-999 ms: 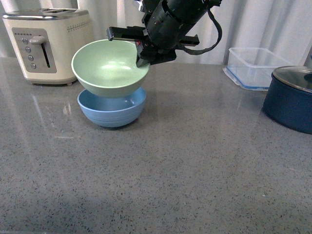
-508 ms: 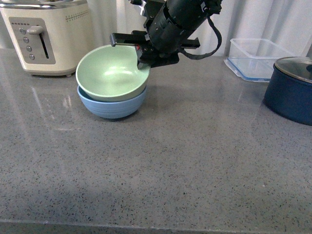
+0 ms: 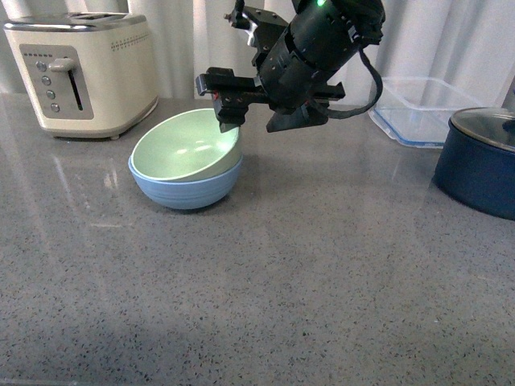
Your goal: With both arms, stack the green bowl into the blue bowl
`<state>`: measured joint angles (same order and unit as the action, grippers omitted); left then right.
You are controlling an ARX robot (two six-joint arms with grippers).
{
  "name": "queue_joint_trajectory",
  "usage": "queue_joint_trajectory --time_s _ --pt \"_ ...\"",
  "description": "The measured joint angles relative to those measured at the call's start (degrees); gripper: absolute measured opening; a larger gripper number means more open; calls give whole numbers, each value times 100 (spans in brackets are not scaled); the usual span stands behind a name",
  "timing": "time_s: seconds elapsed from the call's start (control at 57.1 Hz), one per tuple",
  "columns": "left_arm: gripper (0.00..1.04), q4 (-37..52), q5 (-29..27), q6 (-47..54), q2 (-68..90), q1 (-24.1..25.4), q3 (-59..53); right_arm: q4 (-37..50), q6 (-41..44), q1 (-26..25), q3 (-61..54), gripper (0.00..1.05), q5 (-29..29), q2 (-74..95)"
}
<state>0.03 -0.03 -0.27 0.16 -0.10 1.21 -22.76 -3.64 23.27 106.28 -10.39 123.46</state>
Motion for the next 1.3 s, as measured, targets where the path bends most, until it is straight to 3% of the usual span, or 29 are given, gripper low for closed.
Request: queue_joint_trajectory --time_s 0.07,0.263,0.456,0.543,0.578,0.648,0.719,0.789,1.034,1.297 --pt "98 0 -2 0 0 0 0 74 9 -92 -273 97 13 -361" --pt "98 0 -2 0 0 0 0 391 94 -553 -1394 95 127 -1622" --pt "98 0 -7 0 0 0 0 721 85 -1471 -3703 95 476 -3685" --pt "98 0 7 0 -4 0 0 754 87 -1521 -3799 95 496 -3801" --pt "98 0 9 0 -2 0 0 1318 133 -1482 -4052 91 813 -3858" --pt "98 -2 4 0 -2 0 0 3340 238 -1453 -5025 79 1661 -4054" --pt "98 -2 -17 0 -4 0 0 5364 299 -1517 -6312 61 1764 -4487" --pt "98 -2 -13 0 -4 0 0 6061 326 -1587 -6913 49 1716 -4839" --pt "98 -2 -9 0 -4 0 0 6625 343 -1851 -8465 1 1484 -5761" --pt "98 -2 -9 0 -4 0 0 6616 361 -2317 -9547 1 1075 -6883"
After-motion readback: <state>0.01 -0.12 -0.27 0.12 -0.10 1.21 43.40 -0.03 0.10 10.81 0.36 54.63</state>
